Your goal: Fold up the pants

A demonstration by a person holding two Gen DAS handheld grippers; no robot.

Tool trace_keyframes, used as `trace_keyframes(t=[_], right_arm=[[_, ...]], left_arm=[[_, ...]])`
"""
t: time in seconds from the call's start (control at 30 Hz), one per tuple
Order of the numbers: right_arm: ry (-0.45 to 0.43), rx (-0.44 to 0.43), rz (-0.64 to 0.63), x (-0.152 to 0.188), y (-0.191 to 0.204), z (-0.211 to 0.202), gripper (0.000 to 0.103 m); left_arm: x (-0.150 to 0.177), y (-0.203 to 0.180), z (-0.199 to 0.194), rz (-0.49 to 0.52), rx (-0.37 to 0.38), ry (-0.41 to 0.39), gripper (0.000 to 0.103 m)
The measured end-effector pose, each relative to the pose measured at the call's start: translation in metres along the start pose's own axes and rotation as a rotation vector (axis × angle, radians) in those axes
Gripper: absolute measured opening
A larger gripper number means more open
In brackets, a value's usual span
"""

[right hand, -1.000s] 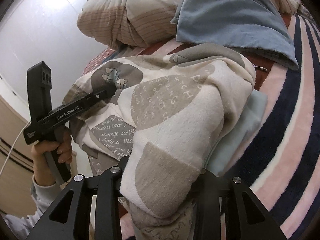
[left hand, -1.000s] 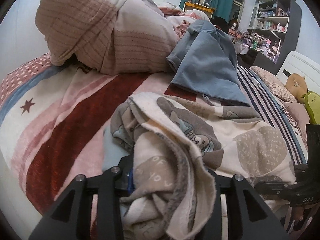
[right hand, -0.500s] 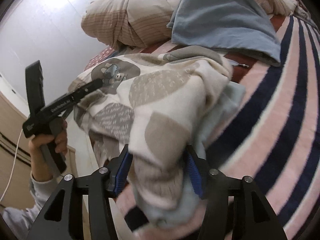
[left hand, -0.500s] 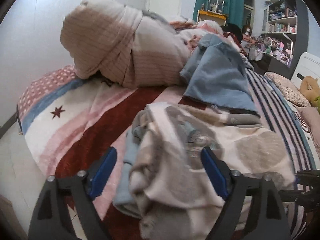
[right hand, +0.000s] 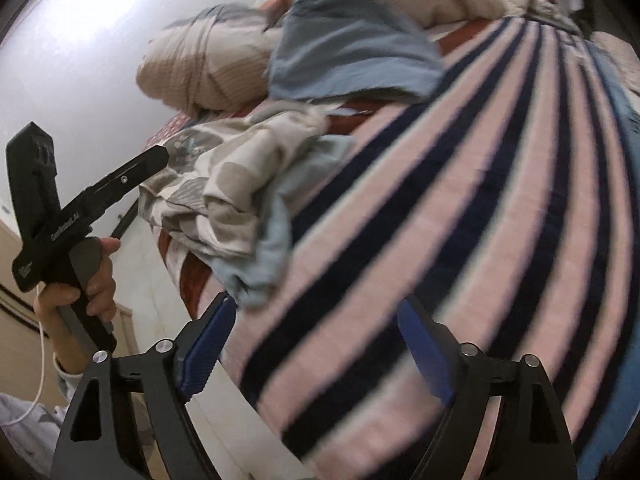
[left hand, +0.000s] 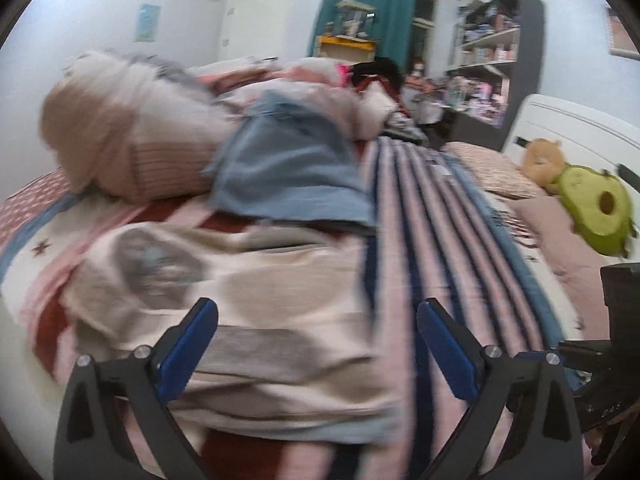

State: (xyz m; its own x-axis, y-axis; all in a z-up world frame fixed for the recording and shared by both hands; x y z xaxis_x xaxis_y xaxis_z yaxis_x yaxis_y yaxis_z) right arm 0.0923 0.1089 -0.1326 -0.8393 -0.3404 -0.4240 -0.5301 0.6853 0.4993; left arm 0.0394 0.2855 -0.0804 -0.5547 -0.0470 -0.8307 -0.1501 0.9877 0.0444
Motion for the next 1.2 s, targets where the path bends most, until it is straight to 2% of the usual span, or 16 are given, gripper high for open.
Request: trace_keyframes(t=[0.13, 0.23, 0.33, 0.43, 0.53, 0.63, 0.73, 0.83, 0.97, 1.07, 1.2], right_arm=[[-0.120, 0.082, 0.028, 0.005, -0.030, -0.058, 0.090], [-0.241, 0.166, 0.010, 0.015, -0.043, -0.104, 0.091], [-0.378, 0.228, -0.028, 0.031, -0.048, -0.147, 0.101], [-0.527, 0.285, -0.071, 0.051, -0.051, -0.188, 0.102], [-0.614, 0.333, -0.089, 0.065, -0.055, -0.211, 0.102], [-0.684, 0.313, -0.048, 0.070, -0.062, -0.228, 0.102], [-0.731, 0.306, -0.032, 0.070, -0.063, -0.238, 0.102], [-0.713, 0.279, -0.011, 0.070, -0.066, -0.238, 0.102], [-0.724, 0.307, 0.016, 0.072, -0.076, -0.244, 0.102], [-0.715, 0.291, 0.004, 0.074, -0.072, -0.243, 0.102], [-0.718, 0.332, -0.033, 0.076, -0.065, -0.240, 0.102]], left_arm=[[-0.023, -0.063, -0.011, 0.061, 0.058, -0.067, 0.100], [-0.035, -0.104, -0.020, 0.101, 0.068, -0.102, 0.102], [-0.044, -0.146, -0.033, 0.135, 0.092, -0.149, 0.102], [-0.047, -0.175, -0.043, 0.177, 0.085, -0.175, 0.102], [-0.047, -0.195, -0.050, 0.217, 0.060, -0.191, 0.102], [-0.048, -0.208, -0.056, 0.231, 0.053, -0.202, 0.102], [-0.048, -0.216, -0.058, 0.248, 0.042, -0.207, 0.102], [-0.049, -0.217, -0.059, 0.245, 0.032, -0.209, 0.102], [-0.051, -0.219, -0.063, 0.232, 0.037, -0.218, 0.102], [-0.052, -0.221, -0.064, 0.231, 0.029, -0.223, 0.102], [-0.052, -0.221, -0.064, 0.213, 0.027, -0.225, 0.102]])
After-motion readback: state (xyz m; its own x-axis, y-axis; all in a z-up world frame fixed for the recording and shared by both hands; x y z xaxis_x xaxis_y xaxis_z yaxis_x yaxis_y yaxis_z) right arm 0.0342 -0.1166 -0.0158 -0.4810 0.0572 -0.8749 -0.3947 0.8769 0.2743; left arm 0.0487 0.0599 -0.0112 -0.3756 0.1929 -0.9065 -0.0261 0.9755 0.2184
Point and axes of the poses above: each gripper's, at about its wrist camera, not at the fingertips, and z roughly the way its jaws point, y to its left, x to its underside, the point moved 7 cm from there along z, roughly the way its jaws point, and after that the axes turned 14 degrees about z, right-handed, at the moved point
